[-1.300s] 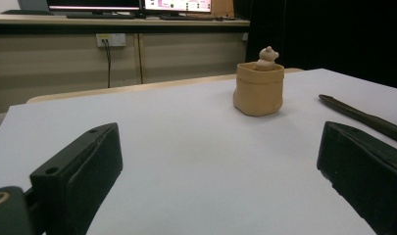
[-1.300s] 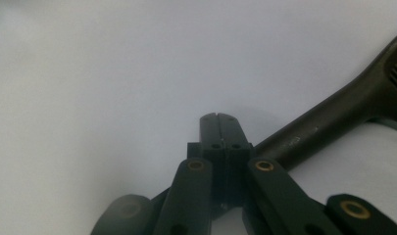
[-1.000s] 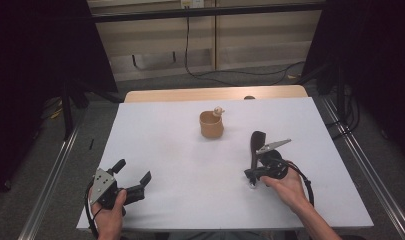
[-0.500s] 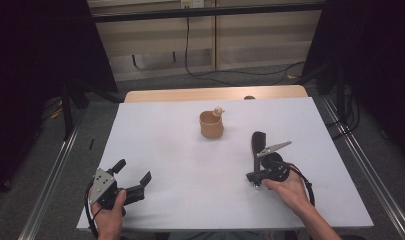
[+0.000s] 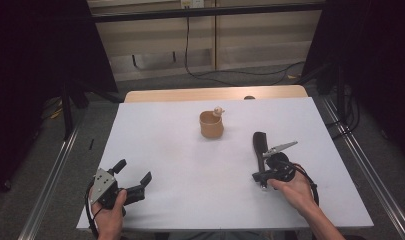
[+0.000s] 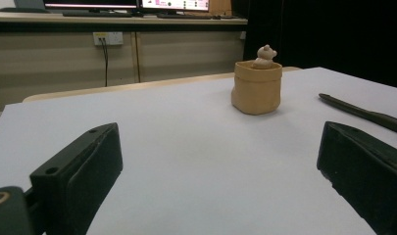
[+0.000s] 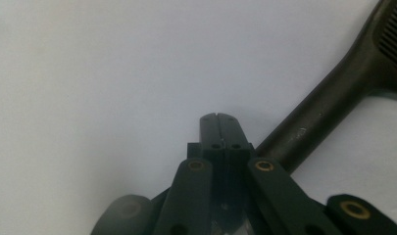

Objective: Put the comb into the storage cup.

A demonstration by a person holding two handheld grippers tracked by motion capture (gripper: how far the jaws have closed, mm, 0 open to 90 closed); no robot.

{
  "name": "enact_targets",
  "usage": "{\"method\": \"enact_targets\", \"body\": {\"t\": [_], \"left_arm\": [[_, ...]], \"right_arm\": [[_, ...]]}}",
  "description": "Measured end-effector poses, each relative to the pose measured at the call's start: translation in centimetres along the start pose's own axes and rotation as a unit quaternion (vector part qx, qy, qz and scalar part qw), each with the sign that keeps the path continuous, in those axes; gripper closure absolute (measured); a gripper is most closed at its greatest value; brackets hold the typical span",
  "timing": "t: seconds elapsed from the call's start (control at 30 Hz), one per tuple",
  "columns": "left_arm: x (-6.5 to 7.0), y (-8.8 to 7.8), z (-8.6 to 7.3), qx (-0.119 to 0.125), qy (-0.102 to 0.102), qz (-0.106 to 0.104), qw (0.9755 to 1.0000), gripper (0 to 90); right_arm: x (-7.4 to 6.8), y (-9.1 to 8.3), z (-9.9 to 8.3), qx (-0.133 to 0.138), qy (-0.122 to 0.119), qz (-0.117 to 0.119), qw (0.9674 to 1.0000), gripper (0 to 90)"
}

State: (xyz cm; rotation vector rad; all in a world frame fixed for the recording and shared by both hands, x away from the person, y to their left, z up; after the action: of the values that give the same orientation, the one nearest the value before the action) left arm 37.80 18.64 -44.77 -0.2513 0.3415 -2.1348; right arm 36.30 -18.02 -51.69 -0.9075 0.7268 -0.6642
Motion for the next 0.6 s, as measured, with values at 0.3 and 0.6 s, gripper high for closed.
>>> {"method": "enact_targets", "body": {"t": [0.3, 0.6], "left_arm": [[0.1, 0.1, 0.0, -0.003, 0.004, 0.001, 1.0, 3.3], [0.2, 0.2, -0.1, -0.004, 0.006, -0.001, 1.0, 3.3]], "right_arm": [[0.0, -0.2, -0.2, 0.0, -0.003, -0.002, 1.0, 90.0], [-0.7, -1.1, -0.9, 0.026, -0.007, 0.025, 0.9993, 90.0]]}}
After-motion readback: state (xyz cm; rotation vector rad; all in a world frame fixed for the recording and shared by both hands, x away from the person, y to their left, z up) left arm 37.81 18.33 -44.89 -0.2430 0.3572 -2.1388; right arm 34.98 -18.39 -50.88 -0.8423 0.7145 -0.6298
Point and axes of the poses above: each handheld gripper's, and its own axes: y roughly forward along the jaws, z roughly out of its top, x roughly to its right, the point moved 10 cm from there along y, roughly forward along the jaws, and after that the axes turned 9 degrees about -x, right-handed, at the moved point
